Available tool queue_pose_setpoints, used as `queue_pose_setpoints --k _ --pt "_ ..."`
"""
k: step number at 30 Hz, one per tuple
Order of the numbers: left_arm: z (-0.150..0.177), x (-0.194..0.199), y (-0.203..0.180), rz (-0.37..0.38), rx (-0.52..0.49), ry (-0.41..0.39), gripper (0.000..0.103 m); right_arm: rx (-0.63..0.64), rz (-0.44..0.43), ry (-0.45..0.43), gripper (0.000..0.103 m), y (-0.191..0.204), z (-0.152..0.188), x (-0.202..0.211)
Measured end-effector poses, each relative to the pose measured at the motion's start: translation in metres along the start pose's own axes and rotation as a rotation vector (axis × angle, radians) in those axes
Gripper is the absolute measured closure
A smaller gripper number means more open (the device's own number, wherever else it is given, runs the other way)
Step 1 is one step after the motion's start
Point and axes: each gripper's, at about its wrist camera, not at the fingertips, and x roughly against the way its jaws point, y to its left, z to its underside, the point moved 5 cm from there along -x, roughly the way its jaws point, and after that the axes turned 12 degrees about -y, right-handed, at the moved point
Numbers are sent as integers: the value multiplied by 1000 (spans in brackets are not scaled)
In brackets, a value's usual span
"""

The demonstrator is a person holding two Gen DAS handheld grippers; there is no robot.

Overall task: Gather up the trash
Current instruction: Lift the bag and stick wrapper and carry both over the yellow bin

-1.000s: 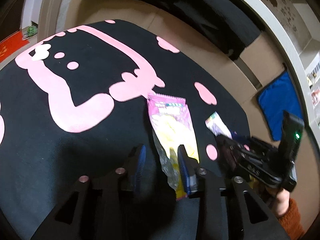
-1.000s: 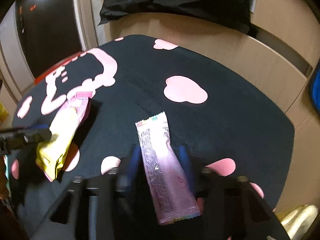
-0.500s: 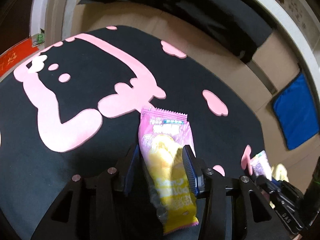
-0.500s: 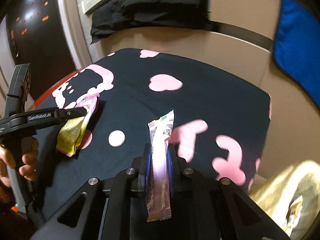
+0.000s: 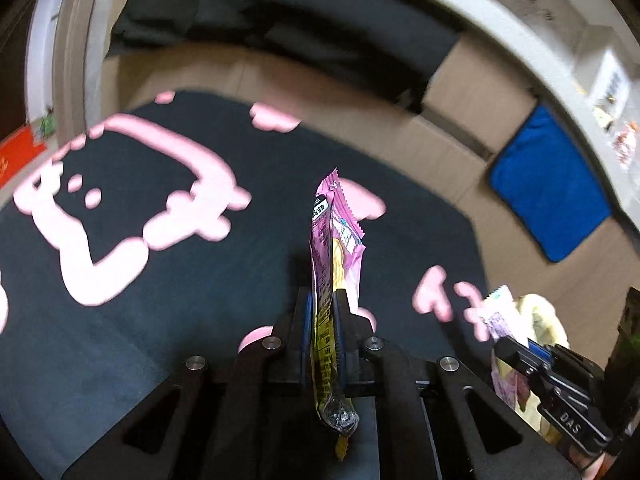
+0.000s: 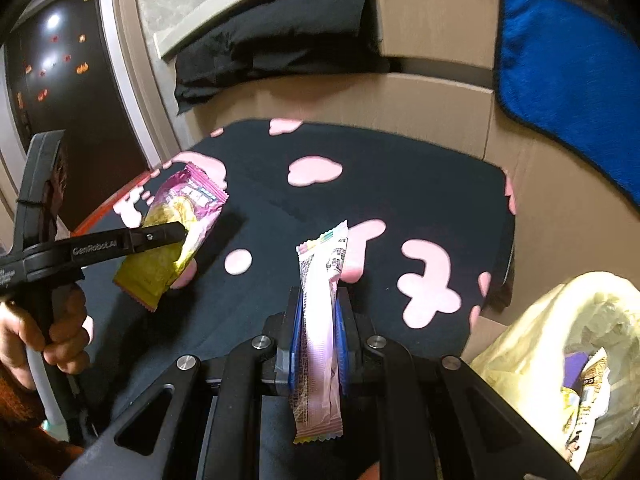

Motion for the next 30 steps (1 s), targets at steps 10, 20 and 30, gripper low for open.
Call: queue_pose_setpoints --k 10,20,30 --pt "-27 55 -72 121 -82 -113 93 -8 34 -164 90 -10 -40 72" --pt "-34 79 -199 326 -177 -166 93 2 189 -326 90 -66 -67 175" --pt "1 53 -293 453 -199 -137 93 -53 350 -398 90 -140 -59 237"
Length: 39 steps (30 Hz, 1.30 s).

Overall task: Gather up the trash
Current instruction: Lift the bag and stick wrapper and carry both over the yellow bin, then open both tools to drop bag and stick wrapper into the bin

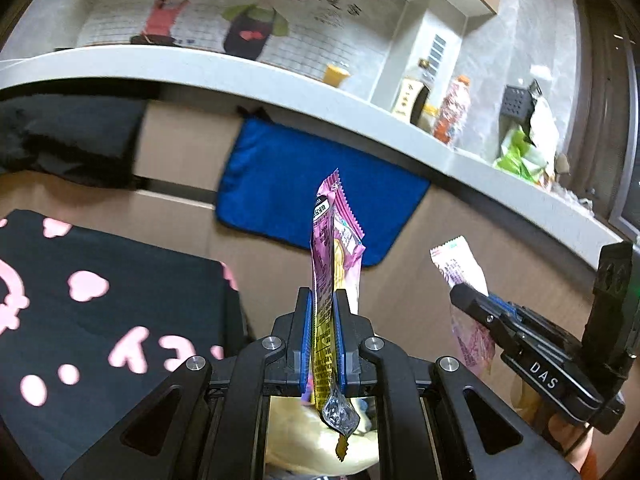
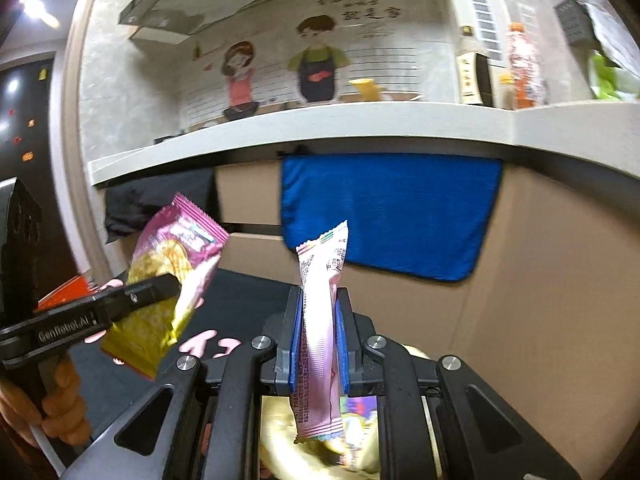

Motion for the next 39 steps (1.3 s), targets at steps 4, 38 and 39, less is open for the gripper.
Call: queue_pose_setpoints --k 4,38,39 --pt "19 -22 -11 20 -19 32 93 -27 31 17 90 -25 11 -4" --pt "82 -47 38 -90 19 259 51 -178 39 238 76 -59 112 -64" --pt "79 -40 39 -99 8 246 51 -192 40 242 64 -59 114 -65"
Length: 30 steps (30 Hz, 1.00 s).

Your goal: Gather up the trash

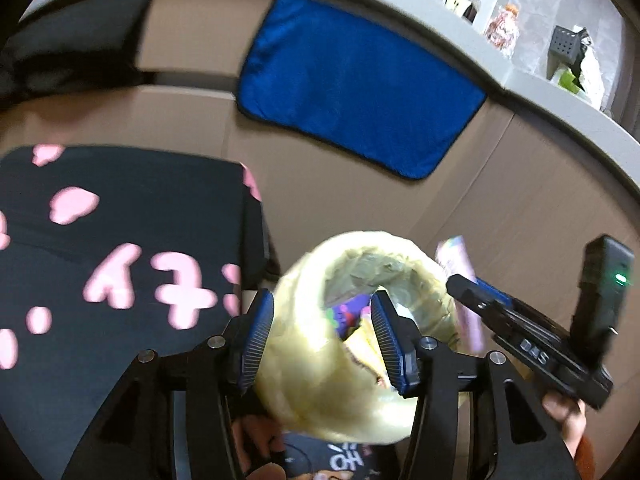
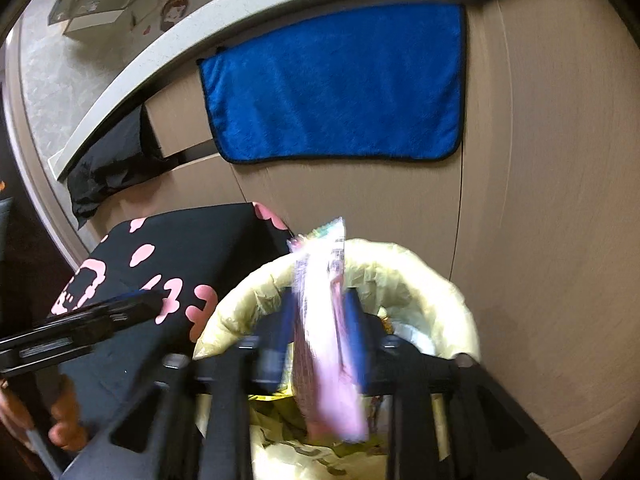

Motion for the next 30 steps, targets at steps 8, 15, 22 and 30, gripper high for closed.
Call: queue_pose_setpoints --k 8,15,22,30 --pt "7 79 10 -135 -88 -91 51 -51 44 -4 55 8 12 19" --pt "34 146 10 -205 -202 -109 51 -71 10 -49 39 48 25 88" --pt "52 208 9 -237 -234 -155 51 57 -38 -125 19 126 44 170" --pt "56 270 20 -316 -244 -264 51 203 25 -149 19 186 70 215"
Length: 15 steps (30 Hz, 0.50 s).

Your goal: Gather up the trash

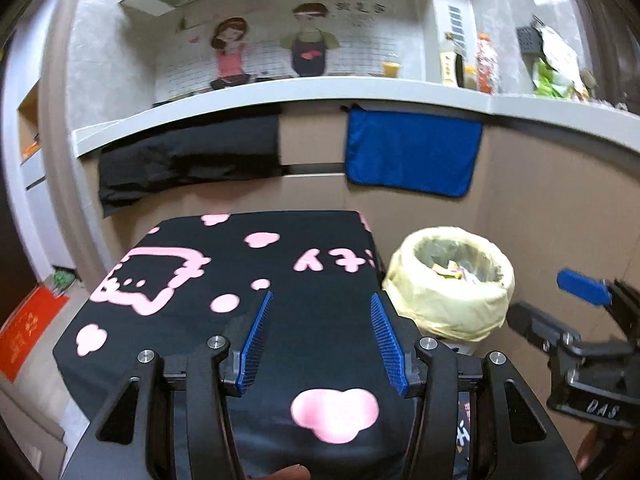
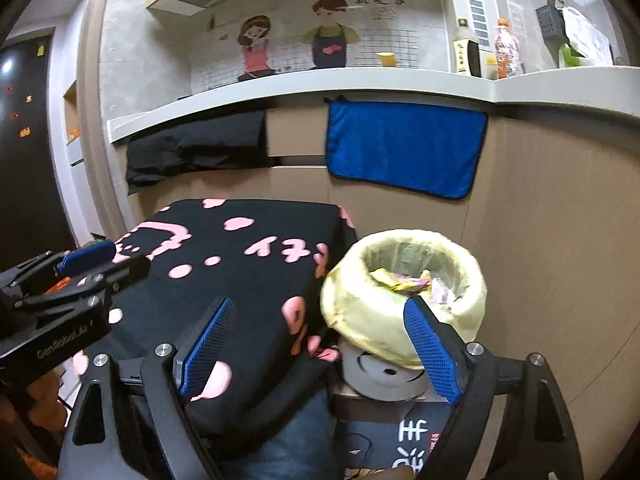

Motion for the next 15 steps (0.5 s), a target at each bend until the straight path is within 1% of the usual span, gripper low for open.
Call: queue_pose_setpoints --k 3,7,11,15 --pt "1 7 15 -18 35 8 51 -20 -16 13 19 11 5 6" --pt "5 18 26 -33 35 2 51 -29 -35 32 19 22 11 8" --pt "3 29 36 -56 49 -23 51 -14 -39 19 19 31 11 13" --pt "2 37 39 -62 51 -45 51 -17 -37 -4 19 34 8 18"
